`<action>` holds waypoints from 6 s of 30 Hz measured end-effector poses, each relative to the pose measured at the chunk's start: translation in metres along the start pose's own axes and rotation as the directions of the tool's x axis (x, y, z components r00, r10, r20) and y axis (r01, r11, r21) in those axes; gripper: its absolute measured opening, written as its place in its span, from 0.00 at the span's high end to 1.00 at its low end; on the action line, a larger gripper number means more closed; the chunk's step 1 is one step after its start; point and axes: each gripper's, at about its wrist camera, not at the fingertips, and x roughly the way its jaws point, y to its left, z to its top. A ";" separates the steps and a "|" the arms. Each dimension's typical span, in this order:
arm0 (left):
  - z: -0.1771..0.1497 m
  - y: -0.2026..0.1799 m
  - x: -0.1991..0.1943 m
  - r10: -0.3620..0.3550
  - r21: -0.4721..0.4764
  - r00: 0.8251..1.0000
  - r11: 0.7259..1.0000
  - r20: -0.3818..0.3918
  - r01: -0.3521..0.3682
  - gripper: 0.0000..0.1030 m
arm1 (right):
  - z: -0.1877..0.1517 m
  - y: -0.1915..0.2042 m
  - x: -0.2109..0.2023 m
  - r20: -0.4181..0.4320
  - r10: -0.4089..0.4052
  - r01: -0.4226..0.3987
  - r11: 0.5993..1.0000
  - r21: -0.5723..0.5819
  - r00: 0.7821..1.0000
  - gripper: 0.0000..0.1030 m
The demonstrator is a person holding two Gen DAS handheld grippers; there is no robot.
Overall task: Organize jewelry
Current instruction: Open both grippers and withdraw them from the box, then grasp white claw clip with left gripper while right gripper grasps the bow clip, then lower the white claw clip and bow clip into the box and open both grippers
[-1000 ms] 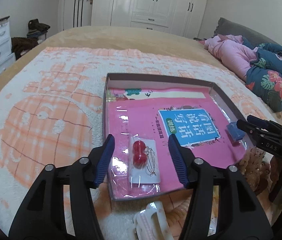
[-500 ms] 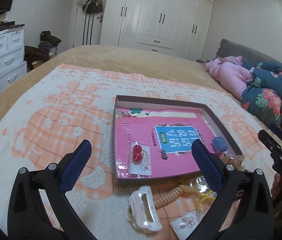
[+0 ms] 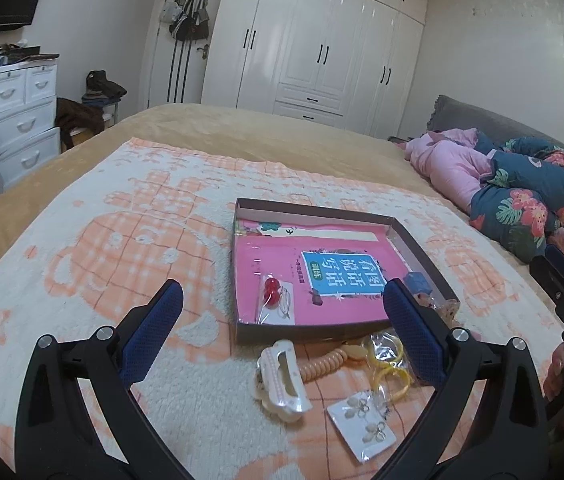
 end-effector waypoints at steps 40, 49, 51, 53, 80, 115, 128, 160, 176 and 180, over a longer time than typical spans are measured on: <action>-0.062 -0.006 -0.008 -0.030 0.057 0.986 0.998 -0.166 0.040 0.11 | -0.059 0.036 -0.008 -0.224 0.129 -0.143 0.988 -0.049 0.966 0.07; -0.073 0.004 0.013 -0.027 0.030 0.976 0.999 -0.218 0.034 0.11 | -0.060 0.034 0.027 -0.267 0.111 -0.136 0.988 -0.075 0.957 0.07; -0.074 0.005 0.016 -0.030 0.021 0.974 0.999 -0.225 0.035 0.11 | -0.059 0.032 0.035 -0.277 0.102 -0.128 0.989 -0.075 0.955 0.08; -0.075 0.006 0.019 -0.032 0.018 0.974 0.999 -0.226 0.037 0.11 | -0.058 0.030 0.046 -0.287 0.093 -0.117 0.991 -0.070 0.953 0.08; -0.072 0.011 0.071 -0.069 -0.010 0.958 0.998 -0.278 0.069 0.45 | -0.058 0.038 0.090 -0.338 0.151 -0.172 0.984 -0.033 0.929 0.97; -0.057 0.017 0.014 -0.122 -0.033 0.978 0.992 -0.171 0.118 0.71 | -0.023 0.060 0.009 -0.188 0.252 -0.259 0.966 -0.012 0.949 0.98; -0.042 -0.004 0.021 -0.159 -0.003 0.974 0.987 -0.158 0.161 0.71 | -0.020 0.035 0.002 -0.165 0.199 -0.200 0.980 0.013 0.966 0.98; 0.007 -0.048 0.119 -0.201 0.053 0.956 0.975 -0.214 0.217 0.70 | 0.004 -0.009 0.087 -0.165 0.045 -0.048 0.999 -0.016 0.985 0.98; 0.001 -0.056 0.155 -0.207 0.047 0.937 0.972 -0.282 0.230 0.70 | 0.010 -0.014 0.164 -0.250 0.013 -0.018 1.000 -0.019 0.968 0.98; -0.002 -0.056 0.160 -0.206 0.050 0.933 0.972 -0.295 0.230 0.70 | 0.010 -0.007 0.177 -0.261 0.016 -0.025 0.999 -0.032 0.965 0.98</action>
